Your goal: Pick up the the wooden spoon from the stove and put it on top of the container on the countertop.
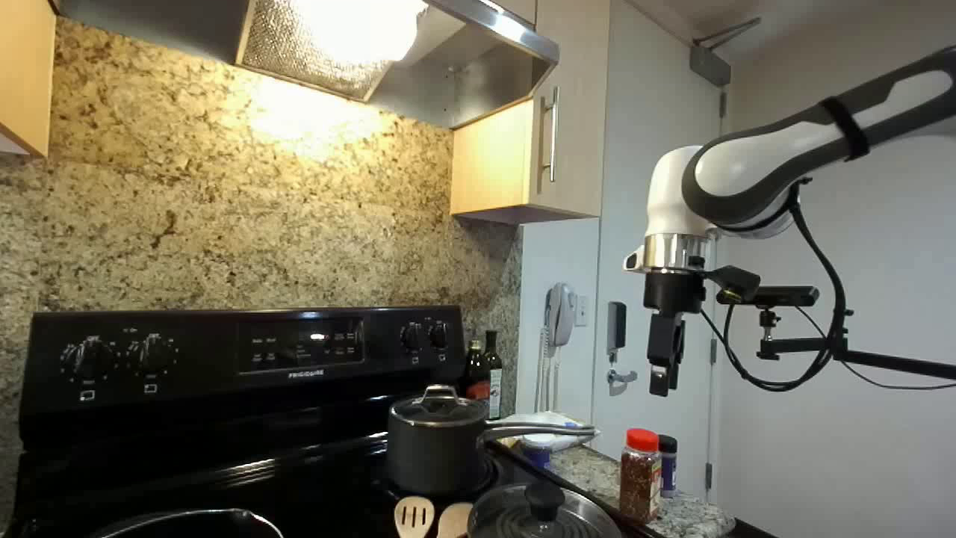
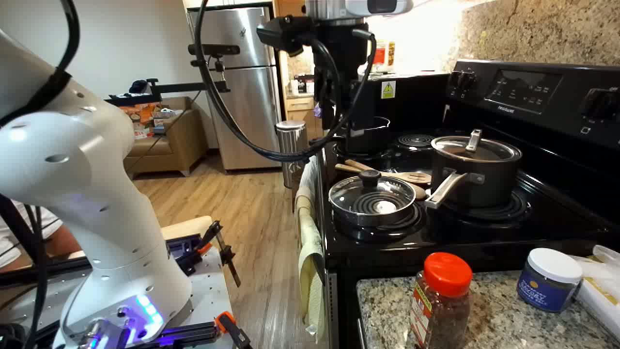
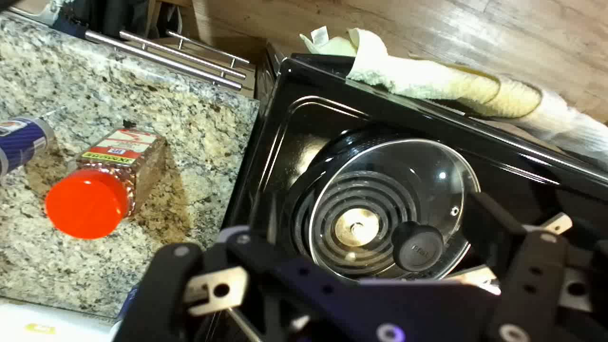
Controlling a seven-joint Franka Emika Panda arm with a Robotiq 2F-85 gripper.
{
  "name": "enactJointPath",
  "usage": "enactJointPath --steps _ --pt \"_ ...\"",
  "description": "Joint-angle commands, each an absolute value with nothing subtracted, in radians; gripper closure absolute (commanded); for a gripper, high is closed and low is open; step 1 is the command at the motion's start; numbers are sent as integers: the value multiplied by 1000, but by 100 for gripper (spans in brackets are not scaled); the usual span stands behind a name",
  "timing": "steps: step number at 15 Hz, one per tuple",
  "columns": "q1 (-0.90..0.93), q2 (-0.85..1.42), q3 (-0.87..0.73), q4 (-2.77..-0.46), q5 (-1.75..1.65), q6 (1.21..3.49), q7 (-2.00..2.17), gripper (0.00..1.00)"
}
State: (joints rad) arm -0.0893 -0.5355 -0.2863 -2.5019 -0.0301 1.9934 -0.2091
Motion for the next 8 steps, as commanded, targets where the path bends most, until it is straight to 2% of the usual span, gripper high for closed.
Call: enactJointPath --steps 1,8 --pt "-115 -531 -264 -2500 -17 1992 -221 0" --pt "-113 -528 -241 -2500 -7 2017 -175 0"
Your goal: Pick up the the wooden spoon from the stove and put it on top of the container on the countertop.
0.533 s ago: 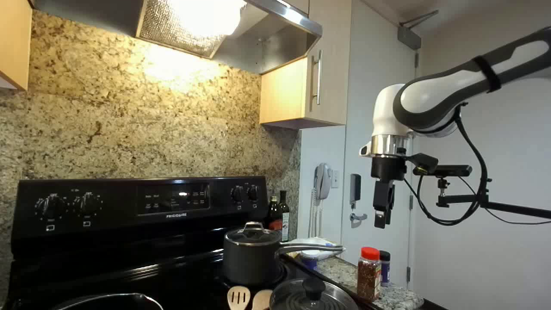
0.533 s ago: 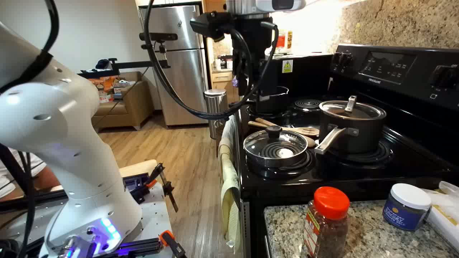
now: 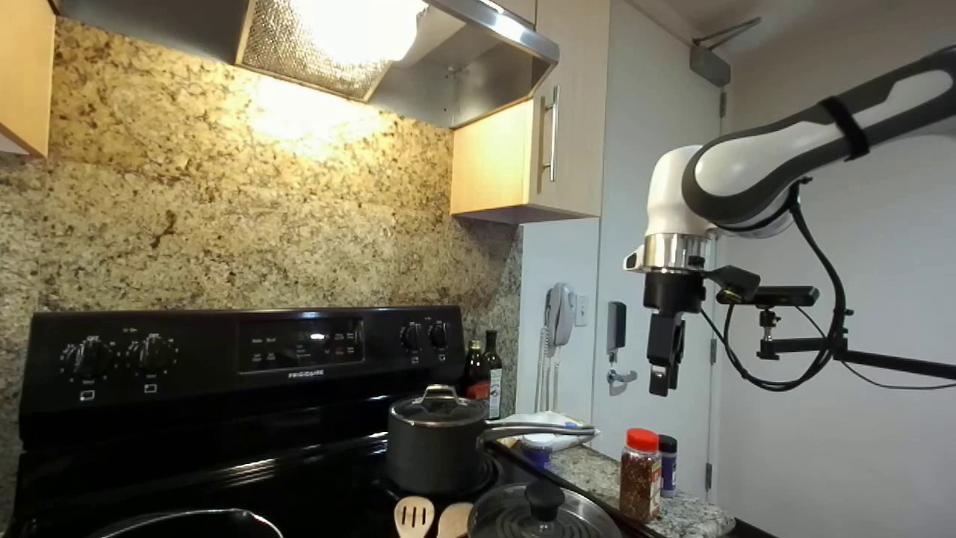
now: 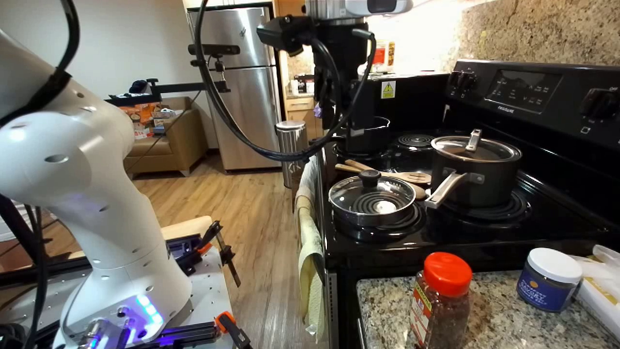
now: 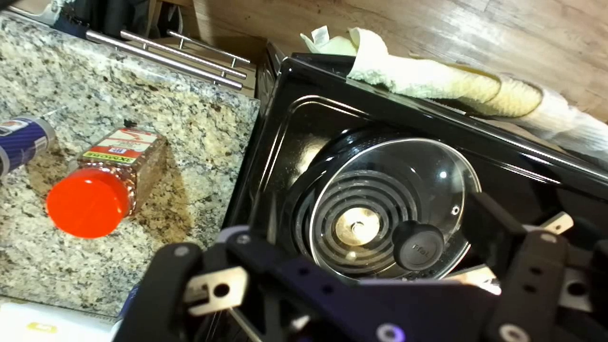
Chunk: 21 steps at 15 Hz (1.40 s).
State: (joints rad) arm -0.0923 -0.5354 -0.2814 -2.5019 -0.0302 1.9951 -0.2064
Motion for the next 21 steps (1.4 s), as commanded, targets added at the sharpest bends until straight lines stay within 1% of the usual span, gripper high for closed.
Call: enactJointPath --steps 1,5,7,10,11,12,13,16,21 --pt "-100 -517 -232 -2487 10 2024 -163 0" --pt "-71 -399 -137 -2412 111 2096 56 0" --pt "-65 -301 -73 -2351 157 2143 220 0" --pt "-67 -152 14 -2251 136 2226 466 0" --pt "-67 -101 33 -2211 113 2212 542 0" --pt "-56 -66 33 -2180 132 2208 564 0" --pt "-55 -161 17 -2264 123 2208 487 0" --pt "-41 -65 22 -2192 123 2208 540 0" --pt "-42 -54 18 -2179 132 2212 561 0"
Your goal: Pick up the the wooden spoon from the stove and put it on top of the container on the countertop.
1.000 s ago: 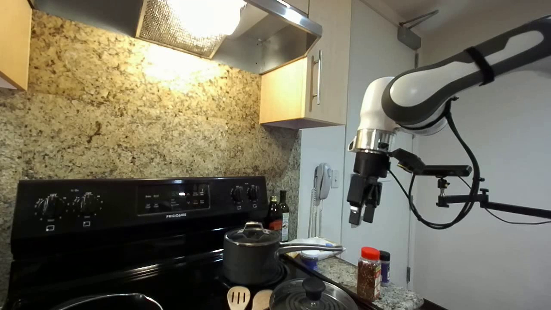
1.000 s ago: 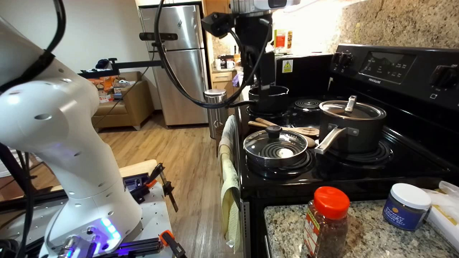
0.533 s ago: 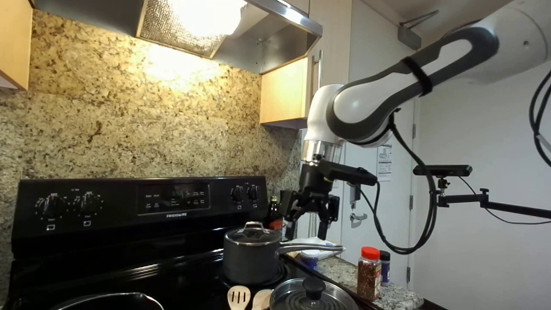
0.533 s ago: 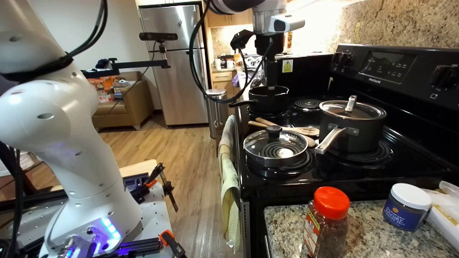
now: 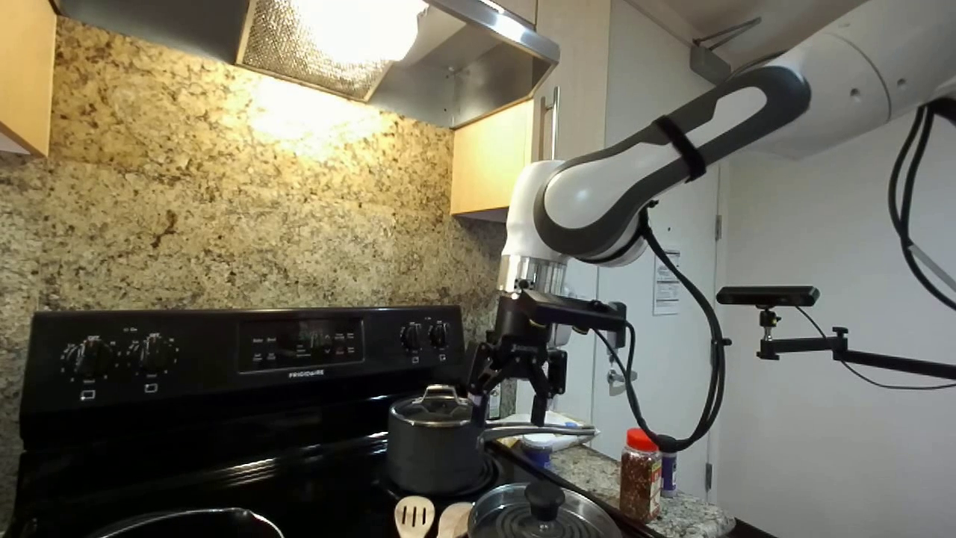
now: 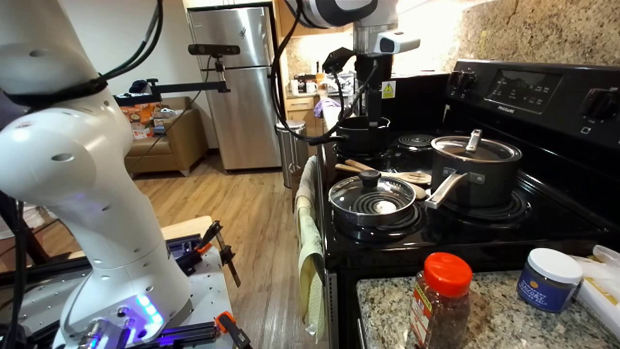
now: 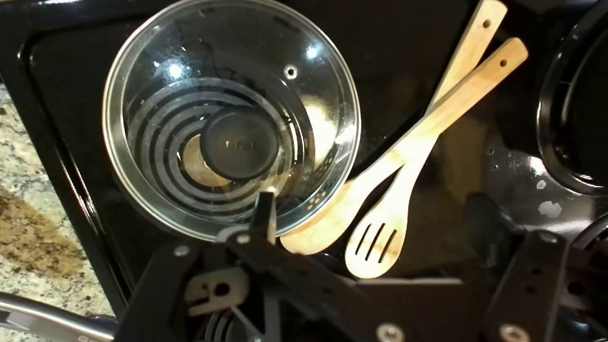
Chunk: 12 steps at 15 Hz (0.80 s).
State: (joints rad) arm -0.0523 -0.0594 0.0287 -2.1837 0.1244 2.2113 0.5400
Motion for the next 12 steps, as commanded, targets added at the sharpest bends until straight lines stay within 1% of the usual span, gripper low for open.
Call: enactJointPath --steps 1,5,12 --pt "-38 -32 21 -2164 145 2208 593 0" --pt "-9 60 38 -2117 194 2244 825 0" --pt "96 280 39 -1988 254 2421 1218 0"
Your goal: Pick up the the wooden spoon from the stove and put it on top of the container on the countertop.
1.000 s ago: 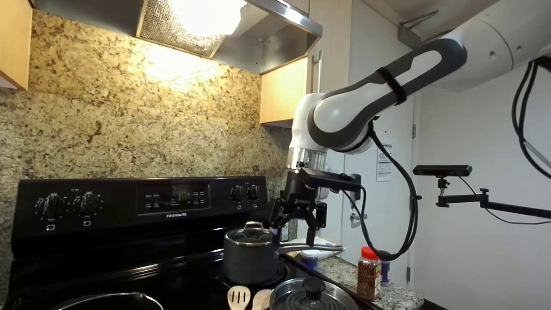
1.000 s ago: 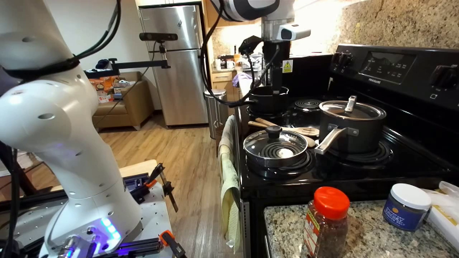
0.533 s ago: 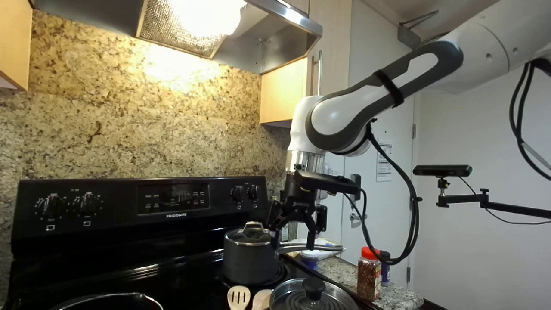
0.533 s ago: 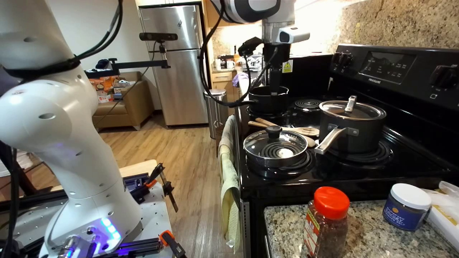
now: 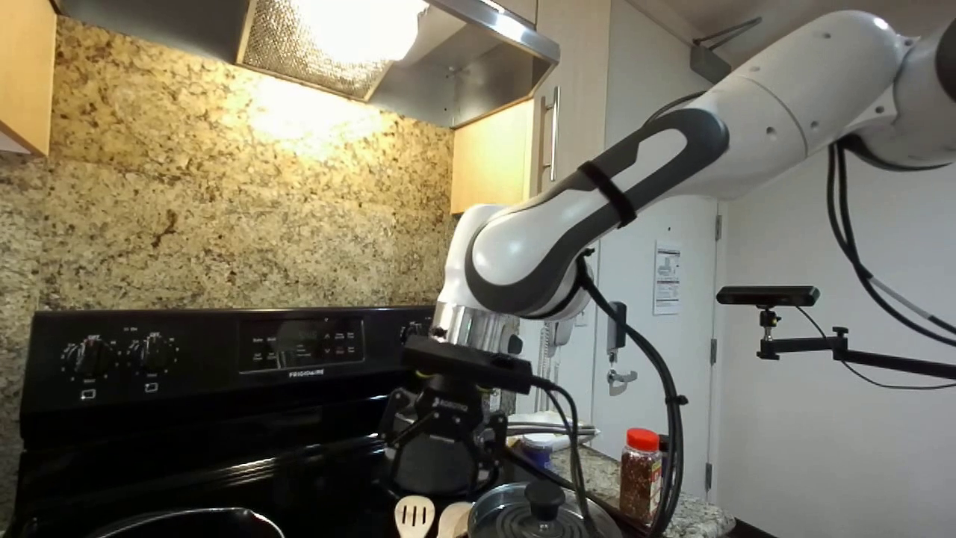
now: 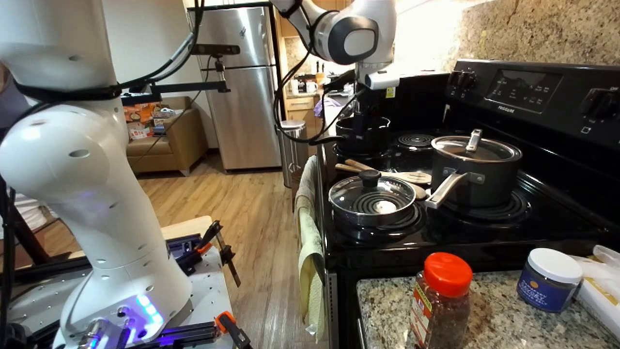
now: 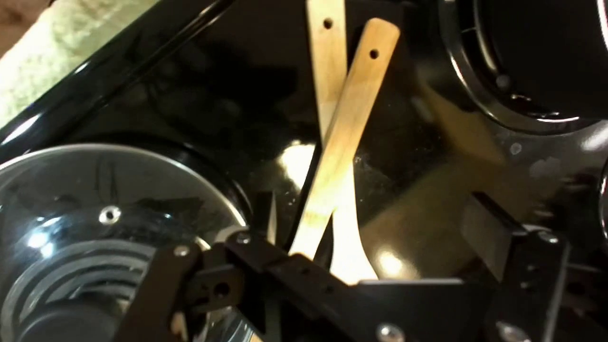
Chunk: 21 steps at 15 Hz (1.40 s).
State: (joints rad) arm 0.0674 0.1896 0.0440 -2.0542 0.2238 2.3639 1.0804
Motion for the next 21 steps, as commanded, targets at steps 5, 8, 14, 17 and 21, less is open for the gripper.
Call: enactJointPath --steps 5,8,14,17,21 --pt "152 395 7 -1929 235 2494 1503 0" --pt "184 424 -8 -1917 219 2504 1641 0" --pt "229 396 -7 -1981 191 2493 1779 0" --pt "250 377 -12 -2015 158 2480 1828 0" --pt "247 362 -12 -2042 120 2464 1839 0"
